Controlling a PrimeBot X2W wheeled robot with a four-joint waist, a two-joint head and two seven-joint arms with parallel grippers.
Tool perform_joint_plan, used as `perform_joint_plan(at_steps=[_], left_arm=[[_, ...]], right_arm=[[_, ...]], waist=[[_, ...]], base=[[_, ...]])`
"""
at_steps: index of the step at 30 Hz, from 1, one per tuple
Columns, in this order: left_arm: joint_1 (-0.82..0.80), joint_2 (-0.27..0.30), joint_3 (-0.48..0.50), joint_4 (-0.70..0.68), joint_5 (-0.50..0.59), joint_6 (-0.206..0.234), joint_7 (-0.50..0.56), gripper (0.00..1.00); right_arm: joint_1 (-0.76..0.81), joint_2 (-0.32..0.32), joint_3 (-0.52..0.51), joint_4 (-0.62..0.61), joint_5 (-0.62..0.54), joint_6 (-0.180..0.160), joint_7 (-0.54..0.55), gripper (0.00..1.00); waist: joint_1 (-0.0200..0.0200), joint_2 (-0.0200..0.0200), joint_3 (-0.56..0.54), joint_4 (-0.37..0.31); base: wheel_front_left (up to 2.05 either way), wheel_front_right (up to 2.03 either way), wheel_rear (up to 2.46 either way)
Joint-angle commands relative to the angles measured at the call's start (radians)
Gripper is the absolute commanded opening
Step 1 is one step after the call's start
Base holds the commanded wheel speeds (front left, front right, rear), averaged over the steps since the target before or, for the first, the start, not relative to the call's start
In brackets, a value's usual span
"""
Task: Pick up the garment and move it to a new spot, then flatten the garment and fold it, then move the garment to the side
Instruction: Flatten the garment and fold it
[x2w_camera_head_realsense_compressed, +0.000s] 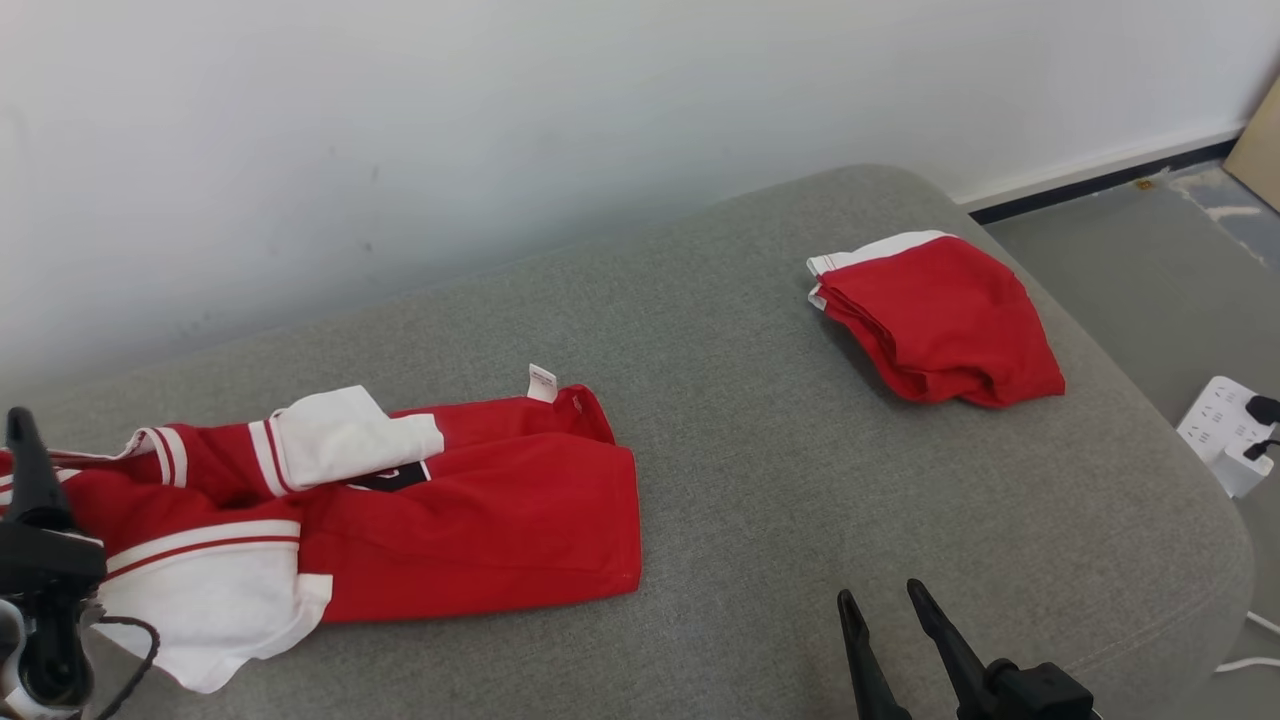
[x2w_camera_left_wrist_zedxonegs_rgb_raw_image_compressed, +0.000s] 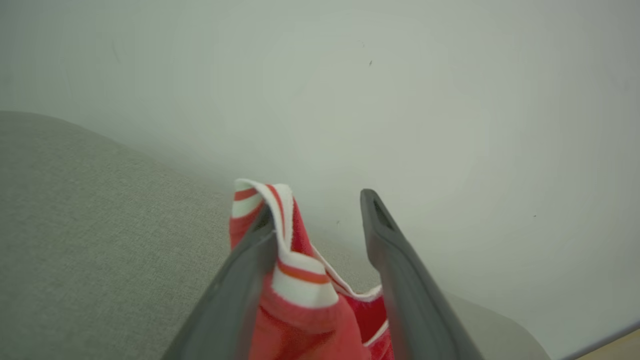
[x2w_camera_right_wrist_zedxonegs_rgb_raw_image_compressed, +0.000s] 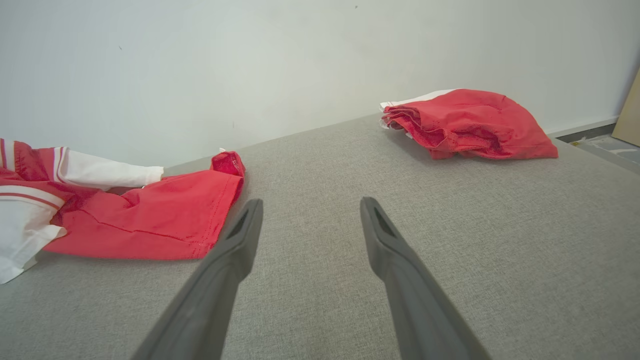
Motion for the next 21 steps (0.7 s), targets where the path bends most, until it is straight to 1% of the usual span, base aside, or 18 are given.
perform_joint_plan(at_steps=[1,3,6,9,14,17,21], left_arm=[[-0.003,0.021,-0.017,0.007,0.051,-0.02,-0.021,1.0],[0.016,0.031,-0.028,-0.008,0.106,-0.03,-0.036,1.0],[0.061,0.028,-0.019,-0.05,0.176,-0.036,-0.045,1.0],[0.139,0.002,0.014,-0.142,0.264,-0.025,-0.044,1.0],[0.266,-0.037,0.022,-0.252,0.372,-0.017,-0.045,1.0],[0.299,-0.057,0.032,-0.272,0.39,-0.008,-0.045,1.0],[0.293,-0.055,0.056,-0.294,0.409,-0.006,-0.045,1.0]], right_arm=[[0.001,-0.004,-0.004,0.006,0.008,0.0,-0.001,1.0],[0.006,-0.004,-0.007,0.007,0.009,0.0,-0.001,1.0],[0.01,-0.003,0.0,0.017,0.025,0.0,-0.001,1.0],[0.001,-0.009,0.029,0.04,0.055,0.0,-0.001,1.0],[-0.023,-0.019,0.066,0.092,0.123,0.0,-0.001,1.0],[-0.039,-0.032,0.088,0.119,0.148,0.0,-0.001,1.0],[-0.067,-0.036,0.116,0.148,0.167,0.0,-0.001,1.0]], waist=[[0.0,-0.0001,0.01,-0.002],[0.0,-0.0001,0.01,0.008],[0.0,-0.0001,0.006,0.035],[0.0,-0.0001,0.001,0.071],[0.0,-0.0001,-0.012,0.145],[0.0,-0.0001,-0.021,0.193],[0.0,-0.0001,-0.026,0.222]], base=[[0.0,0.0,0.0],[0.0,0.0,0.0],[0.0,0.0,0.0],[0.0,0.0,0.0],[0.0,0.0,0.0],[0.0,0.0,0.0],[0.0,0.0,0.0]])
